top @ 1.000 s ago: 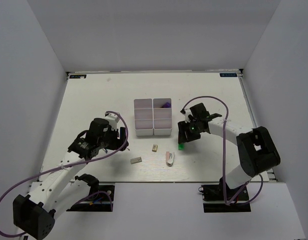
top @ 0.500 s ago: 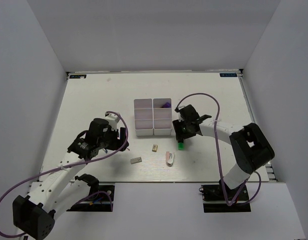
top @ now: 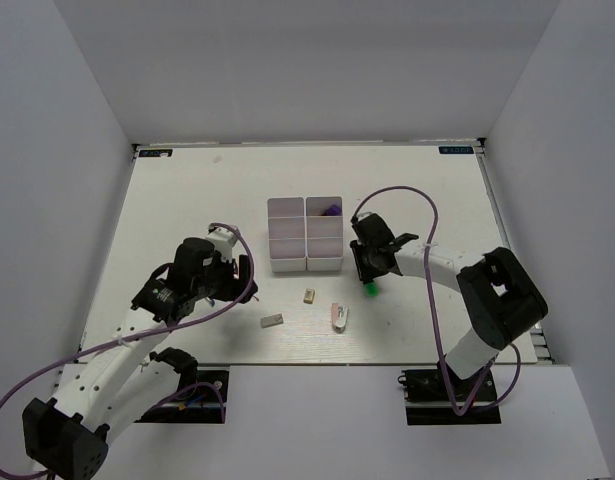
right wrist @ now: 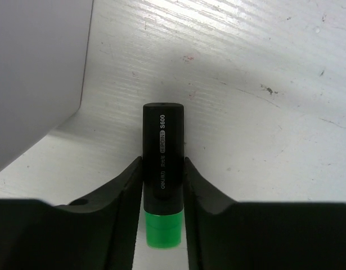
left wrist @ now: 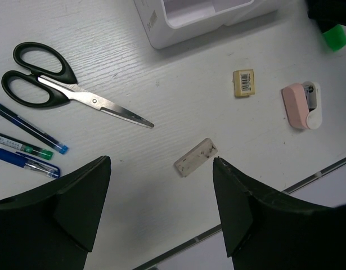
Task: Sort the stationery into containers
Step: Pick up the pen from the center of the board, then place the pen in the storage box.
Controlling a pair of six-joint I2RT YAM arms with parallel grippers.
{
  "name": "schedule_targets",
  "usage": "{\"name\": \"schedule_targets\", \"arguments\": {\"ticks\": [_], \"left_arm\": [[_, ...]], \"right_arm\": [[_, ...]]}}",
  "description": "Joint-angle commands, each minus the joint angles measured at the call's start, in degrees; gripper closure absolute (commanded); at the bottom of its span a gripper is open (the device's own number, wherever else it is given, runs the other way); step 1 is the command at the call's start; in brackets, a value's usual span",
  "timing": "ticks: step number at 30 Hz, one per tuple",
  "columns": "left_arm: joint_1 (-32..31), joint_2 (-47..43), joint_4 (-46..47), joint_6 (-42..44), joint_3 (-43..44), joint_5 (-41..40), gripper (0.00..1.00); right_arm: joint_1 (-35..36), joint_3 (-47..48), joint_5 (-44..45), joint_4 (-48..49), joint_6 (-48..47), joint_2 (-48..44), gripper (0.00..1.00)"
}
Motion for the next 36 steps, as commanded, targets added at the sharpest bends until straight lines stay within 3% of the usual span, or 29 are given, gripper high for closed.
{"name": "schedule_targets", "arguments": {"ticks": [1,8,17,21,23,31,36], "left_arm": [[0.2,-1.5,0.2,0.3,-0.5,0.7,0.17],[0.3,-1.6,0.2,0.3,-0.6,0.5,0.17],[0.3,-1.1,0.5,0.3,-0.6,1.2,0.18],[0.3,-1.3,0.7,0.5,-0.9,1.1,0.20],[0.4,-1.1,0.9,0.4,-1.0,1.3,0.22],[0.2,0.1,1.0,0.9,-1.2,1.3,0.30],[0.3,0.5,1.2,1.2,-1.2,0.4,0.31]], "right_arm": [[-0.6,-3.2,-0.6,-6.0,2.0,2.3,0.72],[-1.4,-2.5,-0.8,-6.6,1.1,-0.1,0.99],[-2.7,4.7,-0.3,-6.0,-10.7,-11.9,1.00],[-2.5,8.8,-5.6,-2.9,-16.4,-14.1,1.00],[-2.2,12.8,-12.8,-0.8,-21.0,-12.5,1.00],[-1.2,40.4,-24.4,-4.0,-31.8,2.2,1.00],[-1.1,44.7,-32.8,-3.9,-40.8,6.8,1.00]]}}
